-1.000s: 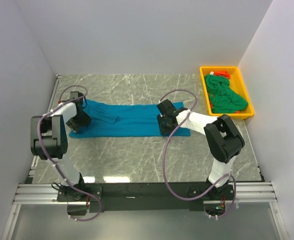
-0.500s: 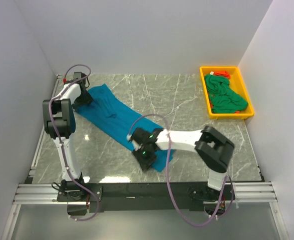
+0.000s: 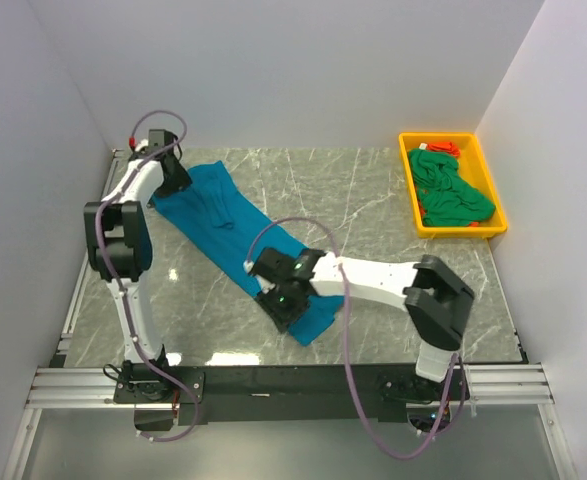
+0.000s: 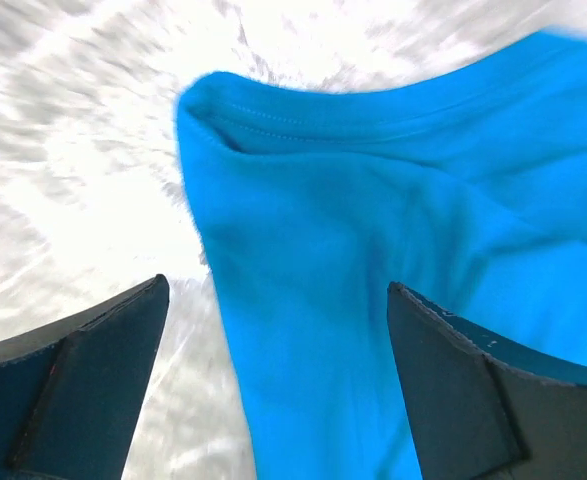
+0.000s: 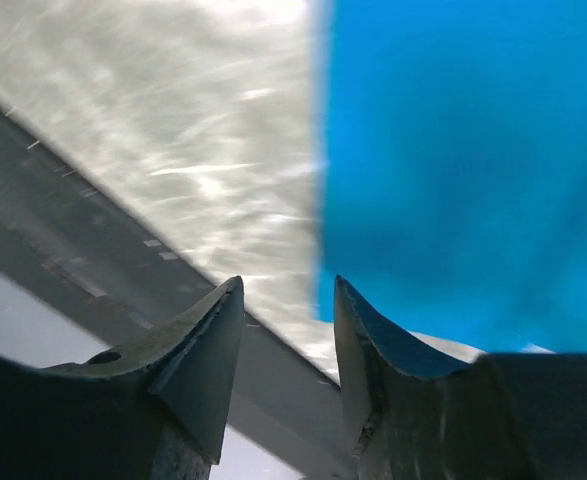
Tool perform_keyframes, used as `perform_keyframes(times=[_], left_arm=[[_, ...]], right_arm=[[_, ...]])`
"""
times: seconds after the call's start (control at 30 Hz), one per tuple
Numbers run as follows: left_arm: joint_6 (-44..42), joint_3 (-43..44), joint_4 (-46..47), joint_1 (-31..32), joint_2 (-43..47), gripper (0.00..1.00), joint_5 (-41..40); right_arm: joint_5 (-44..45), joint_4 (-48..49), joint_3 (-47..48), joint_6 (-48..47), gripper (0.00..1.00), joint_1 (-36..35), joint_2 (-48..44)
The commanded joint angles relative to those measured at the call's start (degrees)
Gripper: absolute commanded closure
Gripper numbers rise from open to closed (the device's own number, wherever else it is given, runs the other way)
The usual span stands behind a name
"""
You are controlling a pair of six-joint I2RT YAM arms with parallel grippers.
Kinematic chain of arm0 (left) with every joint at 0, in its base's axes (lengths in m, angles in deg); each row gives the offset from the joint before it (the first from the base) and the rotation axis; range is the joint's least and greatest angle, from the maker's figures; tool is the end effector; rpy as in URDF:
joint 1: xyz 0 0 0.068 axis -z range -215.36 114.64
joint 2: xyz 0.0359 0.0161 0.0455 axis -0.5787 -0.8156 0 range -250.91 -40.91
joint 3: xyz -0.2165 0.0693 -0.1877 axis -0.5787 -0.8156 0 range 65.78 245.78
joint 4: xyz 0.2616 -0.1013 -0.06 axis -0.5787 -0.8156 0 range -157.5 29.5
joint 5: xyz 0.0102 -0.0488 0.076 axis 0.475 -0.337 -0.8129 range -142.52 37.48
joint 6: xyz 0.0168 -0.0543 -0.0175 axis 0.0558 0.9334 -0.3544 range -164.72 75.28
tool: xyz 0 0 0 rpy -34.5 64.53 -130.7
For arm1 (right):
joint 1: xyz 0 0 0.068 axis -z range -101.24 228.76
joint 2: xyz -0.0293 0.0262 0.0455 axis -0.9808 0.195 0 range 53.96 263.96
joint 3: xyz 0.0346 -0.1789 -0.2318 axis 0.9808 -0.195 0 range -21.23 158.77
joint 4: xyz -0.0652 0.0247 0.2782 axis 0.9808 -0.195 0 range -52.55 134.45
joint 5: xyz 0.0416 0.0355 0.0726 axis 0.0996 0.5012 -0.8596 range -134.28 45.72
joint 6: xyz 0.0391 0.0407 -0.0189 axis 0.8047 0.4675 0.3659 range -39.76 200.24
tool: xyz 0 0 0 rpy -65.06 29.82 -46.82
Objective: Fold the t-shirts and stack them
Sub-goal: Fold the tshirt
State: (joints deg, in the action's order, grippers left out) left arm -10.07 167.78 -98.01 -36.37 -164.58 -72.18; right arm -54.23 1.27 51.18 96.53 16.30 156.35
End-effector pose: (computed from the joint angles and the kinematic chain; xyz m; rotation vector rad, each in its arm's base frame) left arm 0.5124 0.0237 0.2086 -0.8875 2.3657 0.2174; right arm 0.1695 0.3411 0.1977 -1.2061 2.7320 0.4815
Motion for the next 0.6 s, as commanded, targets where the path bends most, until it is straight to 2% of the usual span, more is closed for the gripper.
perform_keyframes(times=[0.0,0.13,0.27,0.33,0.57], left_arm=[[1.81,-0.48,0.35,0.66,10.11,0.03,-2.13],[4.01,-3.81,-1.24,5.58,13.46,0.07,-2.49],[5.51,-7.07,-0.10,9.27,14.61,0.12,-0.82],[6.13,-7.25,-0.27,11.29,13.91,0.16,-0.91],[6.57,-6.64,0.16,15.16,7.33,0.17,-0.20]], right_arm=[[6.27,-0.68,-2.35,-2.32,0.51,4.96,-5.53],[5.65,2.83,-5.60,-3.90,0.51,12.43,-6.76],[5.39,5.12,-5.87,-4.78,0.51,15.34,-5.54],[5.47,5.47,-5.78,-5.22,0.51,15.78,-4.49],[5.22,7.84,-6.92,-5.13,0.51,16.14,-0.79]])
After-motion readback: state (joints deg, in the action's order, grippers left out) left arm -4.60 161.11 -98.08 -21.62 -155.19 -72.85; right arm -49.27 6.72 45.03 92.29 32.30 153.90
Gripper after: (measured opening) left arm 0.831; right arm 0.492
